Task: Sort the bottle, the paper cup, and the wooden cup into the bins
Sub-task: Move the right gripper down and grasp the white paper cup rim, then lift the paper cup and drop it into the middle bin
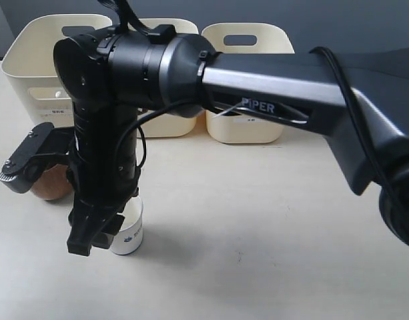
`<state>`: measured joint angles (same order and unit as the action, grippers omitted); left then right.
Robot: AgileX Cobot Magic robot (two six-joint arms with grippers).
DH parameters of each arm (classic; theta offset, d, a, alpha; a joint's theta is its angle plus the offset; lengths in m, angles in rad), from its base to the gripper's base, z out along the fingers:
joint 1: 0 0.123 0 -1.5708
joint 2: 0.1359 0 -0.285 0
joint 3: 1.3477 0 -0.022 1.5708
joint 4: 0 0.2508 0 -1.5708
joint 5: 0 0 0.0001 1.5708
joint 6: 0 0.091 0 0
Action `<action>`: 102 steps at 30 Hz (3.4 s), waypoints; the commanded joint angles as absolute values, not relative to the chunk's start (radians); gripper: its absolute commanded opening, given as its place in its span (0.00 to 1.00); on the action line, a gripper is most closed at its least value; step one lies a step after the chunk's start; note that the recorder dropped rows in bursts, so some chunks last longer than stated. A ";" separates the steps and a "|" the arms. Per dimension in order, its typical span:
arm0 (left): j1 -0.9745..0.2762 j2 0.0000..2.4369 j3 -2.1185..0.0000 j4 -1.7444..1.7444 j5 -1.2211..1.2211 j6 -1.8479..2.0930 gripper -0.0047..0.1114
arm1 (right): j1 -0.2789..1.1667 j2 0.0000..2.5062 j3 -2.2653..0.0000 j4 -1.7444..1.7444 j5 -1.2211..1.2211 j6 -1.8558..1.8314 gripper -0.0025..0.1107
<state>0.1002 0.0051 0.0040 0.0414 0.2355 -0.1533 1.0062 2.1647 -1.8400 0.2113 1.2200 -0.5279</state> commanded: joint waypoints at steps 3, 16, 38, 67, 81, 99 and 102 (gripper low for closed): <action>0.097 0.000 0.000 0.044 0.231 -0.155 0.04 | 1.007 2.165 -1.838 0.208 1.221 -0.550 0.50; 0.097 0.000 0.000 0.044 0.231 -0.155 0.04 | 1.007 2.221 -1.838 0.182 1.221 -0.574 0.40; 0.097 0.000 0.000 0.044 0.231 -0.155 0.04 | 0.976 2.033 -1.917 0.020 1.127 -0.582 0.04; 0.097 0.000 0.000 0.044 0.231 -0.155 0.04 | 0.722 2.216 -2.020 -0.342 0.725 -0.141 0.04; 0.097 0.000 0.000 0.044 0.231 -0.155 0.04 | 0.720 2.254 -2.020 -0.308 0.725 -0.164 0.30; 0.097 0.000 0.000 0.044 0.231 -0.155 0.04 | 0.813 2.121 -2.020 -0.275 0.715 -0.225 0.35; 0.097 0.000 0.000 0.044 0.231 -0.155 0.04 | 0.896 2.094 -2.020 -0.096 0.720 -0.505 0.35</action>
